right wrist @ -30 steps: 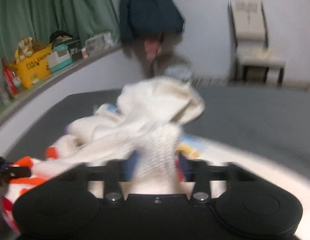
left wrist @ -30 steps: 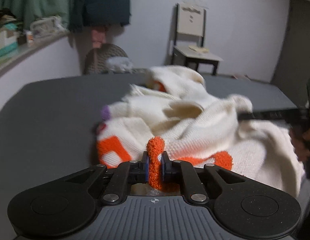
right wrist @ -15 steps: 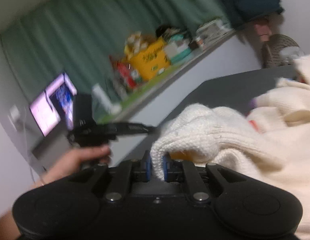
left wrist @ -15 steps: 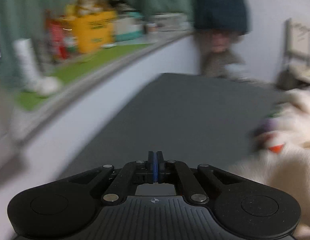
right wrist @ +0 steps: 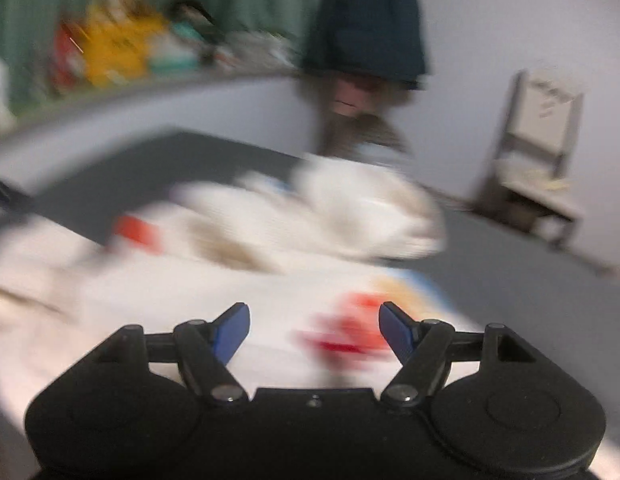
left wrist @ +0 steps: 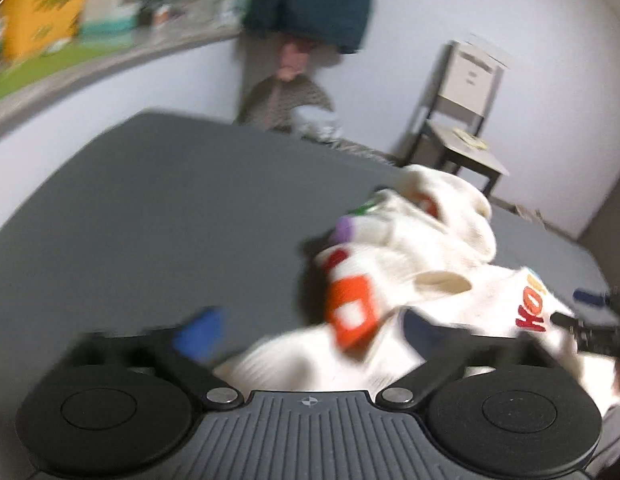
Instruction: Fold clothes
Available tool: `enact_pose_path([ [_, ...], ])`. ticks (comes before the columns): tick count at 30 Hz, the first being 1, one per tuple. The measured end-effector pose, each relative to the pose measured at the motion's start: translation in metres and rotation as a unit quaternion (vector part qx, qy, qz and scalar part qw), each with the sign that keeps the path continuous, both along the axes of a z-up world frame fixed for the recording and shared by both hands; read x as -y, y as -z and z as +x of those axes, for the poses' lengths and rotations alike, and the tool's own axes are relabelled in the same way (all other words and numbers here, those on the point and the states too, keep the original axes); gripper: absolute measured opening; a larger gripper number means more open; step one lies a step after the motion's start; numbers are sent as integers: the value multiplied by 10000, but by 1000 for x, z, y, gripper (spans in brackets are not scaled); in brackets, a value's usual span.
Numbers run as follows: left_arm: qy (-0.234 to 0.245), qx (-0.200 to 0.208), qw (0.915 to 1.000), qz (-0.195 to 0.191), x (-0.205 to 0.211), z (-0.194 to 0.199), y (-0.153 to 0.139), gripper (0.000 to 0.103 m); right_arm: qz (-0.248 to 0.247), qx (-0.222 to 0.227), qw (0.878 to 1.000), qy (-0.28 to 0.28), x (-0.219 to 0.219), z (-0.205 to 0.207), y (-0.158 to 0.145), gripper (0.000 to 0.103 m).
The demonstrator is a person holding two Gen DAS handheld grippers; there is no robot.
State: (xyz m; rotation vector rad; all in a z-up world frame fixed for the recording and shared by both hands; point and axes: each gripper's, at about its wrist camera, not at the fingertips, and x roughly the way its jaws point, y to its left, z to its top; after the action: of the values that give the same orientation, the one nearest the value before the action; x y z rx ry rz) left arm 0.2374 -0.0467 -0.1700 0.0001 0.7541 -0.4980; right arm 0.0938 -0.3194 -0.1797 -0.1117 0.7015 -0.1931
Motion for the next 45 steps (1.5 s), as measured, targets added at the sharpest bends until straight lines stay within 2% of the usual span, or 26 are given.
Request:
enact_pose_path([
  [2,310,-149,9986,391,31,15,5,103,-255,-454,9983,263,33,7,10,71],
  [3,445,-260,9972,549,45,22,10,103,-135,-734,9967,324,49,11,17,70],
  [4,575,-287,9958,645,57,26,14,103,-15,-1014,9941,385,65,14,24,64],
  [5,685,-261,9949,693,65,27,17,103,260,-1206,9916,384,78,14,29,51],
  [6,784,-226,9940,731,70,27,20,103,700,-1300,9885,317,87,9,32,15],
  [7,865,-236,9930,773,76,29,23,103,956,-1355,9860,192,88,2,33,9],
  [8,920,-278,9921,809,78,30,26,103,1019,-1389,9851,17,84,-7,33,8],
  [10,1022,-342,9902,890,81,32,31,103,782,-1535,9833,-584,59,-30,31,7],
  [12,1100,-270,9890,956,80,30,37,103,745,-1794,9735,-1203,29,-53,26,6],
  [15,1074,-199,9888,1014,78,29,45,103,705,-2284,9483,-2086,-14,-94,23,6],
  [16,1099,-235,9882,1041,81,29,49,103,880,-2410,9391,-2287,-23,-104,21,6],
  [17,1145,-299,9872,1069,85,30,54,101,1299,-2524,9273,-2439,-28,-110,18,6],
  [19,1397,-540,9822,1137,91,29,62,80,1652,-2663,9140,-2576,-38,-119,17,6],
  [20,1514,-646,9788,1222,95,27,66,62,1589,-2641,9158,-2576,-42,-119,15,6],
  [21,1576,-694,9758,1344,98,24,71,51,1401,-2552,9224,-2536,-46,-118,12,7],
  [22,1637,-711,9734,1434,99,21,74,45,1301,-2404,9291,-2490,-46,-114,5,10],
  [23,1690,-756,9728,1393,98,19,75,33,1283,-2200,9358,-2438,-42,-110,-4,17],
  [24,1732,-818,9729,1294,95,17,75,25,1264,-1995,9420,-2385,-38,-105,-13,34],
  [25,1745,-860,9734,1209,93,16,73,20,1186,-1718,9501,-2317,-34,-99,-22,65],
  [27,1700,-923,9749,1101,84,13,67,14,908,-1053,9670,-2136,-22,-88,-40,86],
  [31,1700,-781,9750,1203,61,-7,52,13,532,-357,9850,-1600,2,-35,-54,86],
  [36,1746,-827,9744,1149,26,-20,38,13,456,-245,9835,-1735,17,58,-43,77],
  [38,1821,-873,9725,1160,16,-24,33,13,124,-255,9753,-2192,2,85,-38,77],
  [40,2014,-976,9667,1238,12,-25,31,13,-476,-303,9594,-2762,-18,109,-34,77],
  [43,2441,-1190,9530,1343,6,-30,30,13,-1766,-336,9161,-3584,-55,130,-21,74],
  [45,2722,-1203,9474,1179,2,-33,27,13,-2399,-492,8813,-4042,-70,140,-12,73],
])
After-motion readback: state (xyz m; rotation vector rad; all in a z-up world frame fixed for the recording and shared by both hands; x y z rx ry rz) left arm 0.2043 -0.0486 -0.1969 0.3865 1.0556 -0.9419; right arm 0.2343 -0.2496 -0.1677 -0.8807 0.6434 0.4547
